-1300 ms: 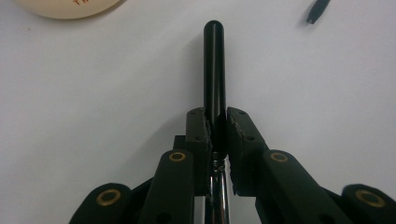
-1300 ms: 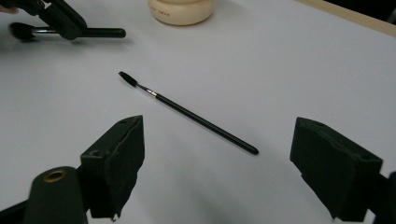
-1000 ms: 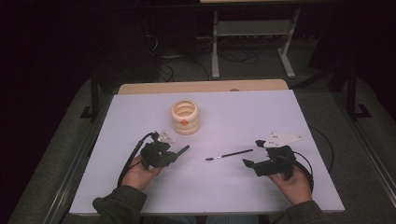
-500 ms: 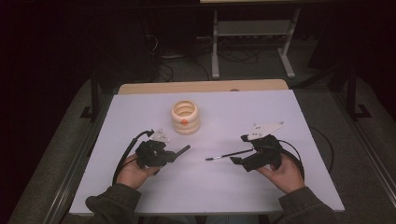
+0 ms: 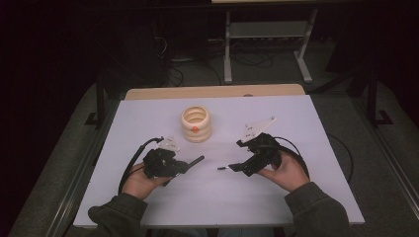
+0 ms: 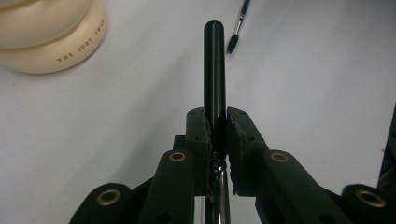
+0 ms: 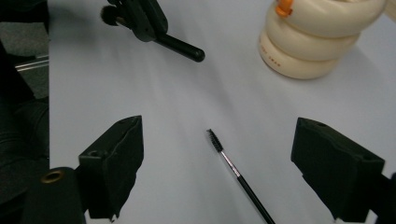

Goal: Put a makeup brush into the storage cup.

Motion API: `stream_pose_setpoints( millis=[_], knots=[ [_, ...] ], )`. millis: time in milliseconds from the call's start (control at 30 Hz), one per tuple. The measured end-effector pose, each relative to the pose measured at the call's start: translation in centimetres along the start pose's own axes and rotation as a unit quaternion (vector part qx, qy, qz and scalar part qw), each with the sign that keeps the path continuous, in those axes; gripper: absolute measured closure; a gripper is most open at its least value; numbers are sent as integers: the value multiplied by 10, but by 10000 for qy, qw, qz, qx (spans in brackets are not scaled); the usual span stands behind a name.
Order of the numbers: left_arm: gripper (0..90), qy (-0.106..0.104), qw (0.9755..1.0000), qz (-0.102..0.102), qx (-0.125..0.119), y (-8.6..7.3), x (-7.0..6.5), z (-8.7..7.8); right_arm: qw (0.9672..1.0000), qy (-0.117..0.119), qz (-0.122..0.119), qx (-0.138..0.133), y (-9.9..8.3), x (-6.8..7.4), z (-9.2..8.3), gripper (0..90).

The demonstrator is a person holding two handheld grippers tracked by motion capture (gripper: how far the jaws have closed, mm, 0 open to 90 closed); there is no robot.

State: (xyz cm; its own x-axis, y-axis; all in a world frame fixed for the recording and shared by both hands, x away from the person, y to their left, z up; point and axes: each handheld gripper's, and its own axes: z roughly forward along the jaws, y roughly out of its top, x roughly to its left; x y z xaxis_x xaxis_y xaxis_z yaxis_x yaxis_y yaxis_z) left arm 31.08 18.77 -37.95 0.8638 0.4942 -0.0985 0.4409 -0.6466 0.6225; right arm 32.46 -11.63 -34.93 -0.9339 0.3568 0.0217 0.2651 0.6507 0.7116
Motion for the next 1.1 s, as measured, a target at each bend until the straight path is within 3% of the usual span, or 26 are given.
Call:
stream_pose_setpoints(
  millis=[367,467,533,600,633,667,900,933,1000,1100],
  knots=[
    [798,-132,9992,355,-90,12,-6,-9,9987,331,-370,111,22,0,5,196],
    [798,-178,9991,355,-151,15,-9,-9,9982,386,-429,154,27,2,6,203],
    [798,-176,9982,573,-78,18,-10,-9,9975,429,-523,180,29,2,9,214],
    [798,-255,9979,586,-70,19,-13,-7,9972,479,-534,207,31,3,11,224],
    [798,-250,9972,698,-48,20,-13,-7,9968,508,-575,234,32,4,14,228],
    [798,-281,9974,658,-67,21,-16,-5,9963,537,-608,267,33,5,16,238],
    [798,-473,9930,1080,18,24,-23,-1,9905,905,-827,615,37,15,38,331],
    [798,-518,9936,1005,-54,24,-26,1,9893,959,-868,675,37,16,41,348],
    [798,-564,9915,1172,-21,24,-28,2,9873,1038,-954,728,37,17,45,395],
    [798,-657,9898,1262,9,24,-33,5,9850,1149,-1004,806,36,19,49,447]
  ],
)
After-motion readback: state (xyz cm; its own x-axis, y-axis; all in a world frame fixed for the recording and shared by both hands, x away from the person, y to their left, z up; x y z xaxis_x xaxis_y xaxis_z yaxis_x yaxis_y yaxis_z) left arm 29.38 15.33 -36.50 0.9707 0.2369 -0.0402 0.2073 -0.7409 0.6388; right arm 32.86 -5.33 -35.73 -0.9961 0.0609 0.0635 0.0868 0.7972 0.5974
